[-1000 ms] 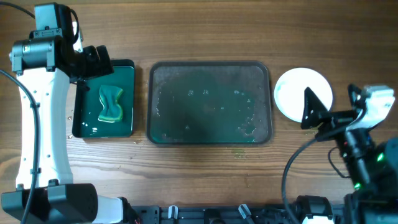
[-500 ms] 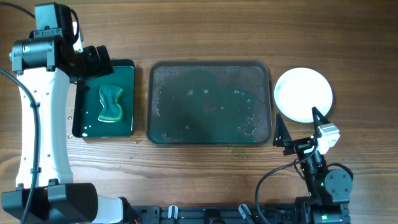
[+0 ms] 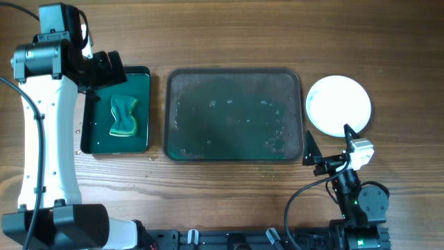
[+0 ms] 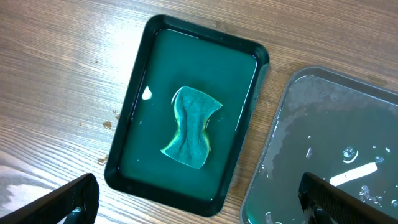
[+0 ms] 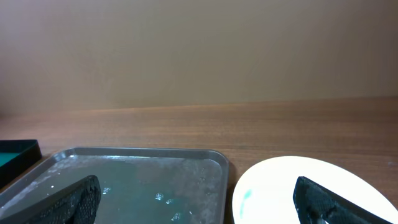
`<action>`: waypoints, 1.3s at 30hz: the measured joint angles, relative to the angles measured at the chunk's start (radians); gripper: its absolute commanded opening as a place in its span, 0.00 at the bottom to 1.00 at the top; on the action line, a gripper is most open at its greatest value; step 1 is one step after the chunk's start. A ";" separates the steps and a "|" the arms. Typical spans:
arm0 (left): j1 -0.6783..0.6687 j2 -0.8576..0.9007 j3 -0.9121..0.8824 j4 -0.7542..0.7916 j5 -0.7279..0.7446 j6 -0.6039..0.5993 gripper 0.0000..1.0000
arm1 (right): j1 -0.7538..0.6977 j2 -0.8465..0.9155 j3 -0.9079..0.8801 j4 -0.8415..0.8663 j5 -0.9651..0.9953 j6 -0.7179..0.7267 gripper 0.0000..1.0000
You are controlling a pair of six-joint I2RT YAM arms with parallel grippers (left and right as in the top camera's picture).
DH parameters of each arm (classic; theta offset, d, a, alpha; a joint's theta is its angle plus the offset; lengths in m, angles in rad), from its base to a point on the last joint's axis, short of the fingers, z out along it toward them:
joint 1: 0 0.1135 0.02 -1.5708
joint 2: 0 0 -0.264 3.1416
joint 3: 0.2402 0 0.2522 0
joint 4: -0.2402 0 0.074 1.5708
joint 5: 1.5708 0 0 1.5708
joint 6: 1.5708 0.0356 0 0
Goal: Clean dirty plates on tray and stack at the side
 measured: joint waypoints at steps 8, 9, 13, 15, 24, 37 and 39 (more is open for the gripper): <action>0.000 0.000 0.000 0.002 -0.001 0.000 1.00 | 0.000 0.000 0.000 0.000 0.000 0.000 1.00; 0.000 0.000 0.000 0.013 -0.010 0.004 1.00 | 0.000 0.000 0.000 0.000 0.000 0.000 1.00; -0.007 -0.019 -0.009 0.087 -0.022 0.005 1.00 | 0.000 0.000 0.000 0.000 0.000 0.000 1.00; -0.029 -0.095 -0.059 0.211 -0.010 0.005 1.00 | 0.000 0.000 0.000 0.000 0.000 0.000 1.00; -0.138 -0.736 -0.749 0.904 0.032 -0.019 1.00 | 0.000 -0.001 0.000 0.002 0.000 0.000 1.00; -0.138 -1.452 -1.572 1.224 0.035 -0.042 1.00 | 0.000 0.000 0.000 0.003 0.000 0.000 1.00; -0.138 -1.491 -1.600 1.217 0.035 -0.042 1.00 | 0.000 0.000 0.000 0.003 0.000 0.000 1.00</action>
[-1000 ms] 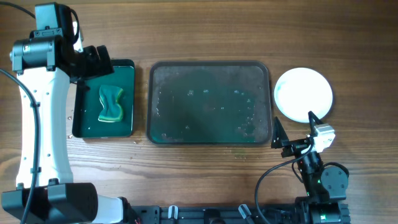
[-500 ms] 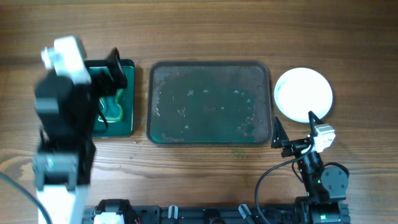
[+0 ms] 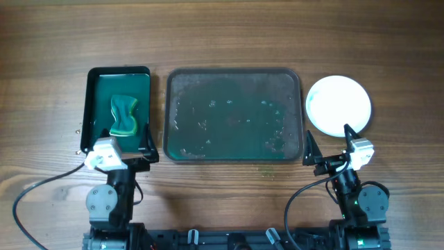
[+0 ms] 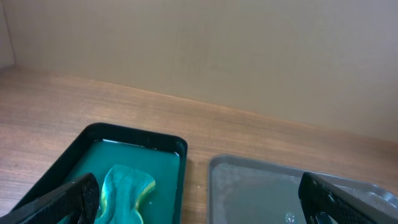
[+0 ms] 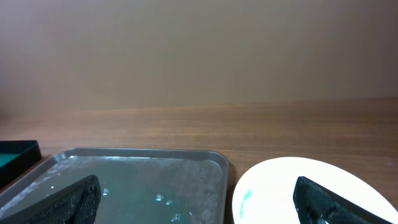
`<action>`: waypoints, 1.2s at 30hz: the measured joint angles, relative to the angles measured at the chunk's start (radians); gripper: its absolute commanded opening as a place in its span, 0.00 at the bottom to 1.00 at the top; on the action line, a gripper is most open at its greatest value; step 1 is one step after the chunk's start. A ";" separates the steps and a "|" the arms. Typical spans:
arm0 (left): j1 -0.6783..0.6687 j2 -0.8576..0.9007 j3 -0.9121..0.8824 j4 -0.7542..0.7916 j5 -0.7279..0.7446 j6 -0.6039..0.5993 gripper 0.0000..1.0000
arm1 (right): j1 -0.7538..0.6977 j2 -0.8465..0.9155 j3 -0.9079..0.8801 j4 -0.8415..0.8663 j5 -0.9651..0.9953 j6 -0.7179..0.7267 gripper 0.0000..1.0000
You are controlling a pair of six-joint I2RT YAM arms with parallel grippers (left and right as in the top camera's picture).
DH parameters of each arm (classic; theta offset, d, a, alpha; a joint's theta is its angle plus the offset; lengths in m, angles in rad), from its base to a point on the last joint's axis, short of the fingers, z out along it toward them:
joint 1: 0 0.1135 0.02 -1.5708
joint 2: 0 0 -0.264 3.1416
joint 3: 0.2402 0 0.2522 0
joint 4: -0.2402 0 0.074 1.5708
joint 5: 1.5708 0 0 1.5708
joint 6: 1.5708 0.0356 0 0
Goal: Clean dirty plates on tray and stack at the side
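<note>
A grey tray (image 3: 234,75) of soapy water lies mid-table with no plate in it. White plates (image 3: 338,104) sit stacked to its right; the top one (image 5: 292,186) bears a small green smear. A green sponge (image 3: 123,114) lies in a dark green basin (image 3: 89,104) on the left. My left gripper (image 3: 116,146) stands open at the basin's near edge, the sponge (image 4: 127,193) between and beyond its fingers. My right gripper (image 3: 327,140) stands open near the table's front, between tray and plates, nothing held.
Both arms are folded low at the table's front edge. Wet specks dot the wood left of the basin (image 3: 78,132). A plain wall rises behind the table's far edge in both wrist views.
My left arm was stretched over the basin's far left side, looking down on the sponge; now it is folded back at the table's front, gripper open. The right arm has not moved.
</note>
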 measured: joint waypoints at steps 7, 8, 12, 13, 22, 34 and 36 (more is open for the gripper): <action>0.000 -0.082 -0.055 -0.013 0.000 0.000 1.00 | 0.000 0.000 0.000 0.000 0.000 0.000 1.00; 0.000 -0.089 -0.059 -0.015 0.000 0.000 1.00 | 0.000 0.000 0.000 0.000 0.000 0.000 1.00; 0.000 -0.112 -0.085 -0.016 0.000 0.000 1.00 | 0.000 0.000 0.000 0.000 0.000 0.000 1.00; 0.000 -0.113 -0.091 -0.016 0.000 0.000 1.00 | 0.000 0.000 0.000 0.000 0.000 0.000 0.99; 0.000 -0.113 -0.102 -0.019 0.000 0.000 1.00 | 0.000 0.000 0.000 0.000 0.000 0.000 1.00; 0.000 -0.113 -0.102 -0.019 0.000 0.000 1.00 | 0.000 0.000 0.000 0.000 0.000 0.000 1.00; 0.000 -0.113 -0.102 -0.019 0.000 0.000 1.00 | 0.000 0.000 0.000 0.000 0.000 0.000 1.00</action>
